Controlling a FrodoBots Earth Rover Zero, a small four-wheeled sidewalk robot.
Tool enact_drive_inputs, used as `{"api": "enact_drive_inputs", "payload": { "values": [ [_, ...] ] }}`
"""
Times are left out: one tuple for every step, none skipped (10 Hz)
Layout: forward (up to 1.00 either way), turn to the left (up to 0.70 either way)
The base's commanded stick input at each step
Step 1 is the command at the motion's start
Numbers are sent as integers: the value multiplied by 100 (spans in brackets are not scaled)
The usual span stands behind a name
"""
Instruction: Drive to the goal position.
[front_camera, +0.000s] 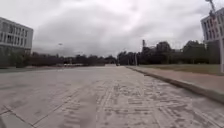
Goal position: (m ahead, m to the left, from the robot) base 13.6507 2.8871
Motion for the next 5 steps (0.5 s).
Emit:
{"api": "enact_drive_inputs", "payload": {
  "values": [
    [70, 1],
    [70, 1],
    [70, 1],
    [70, 1],
    [70, 1]
  ]
}}
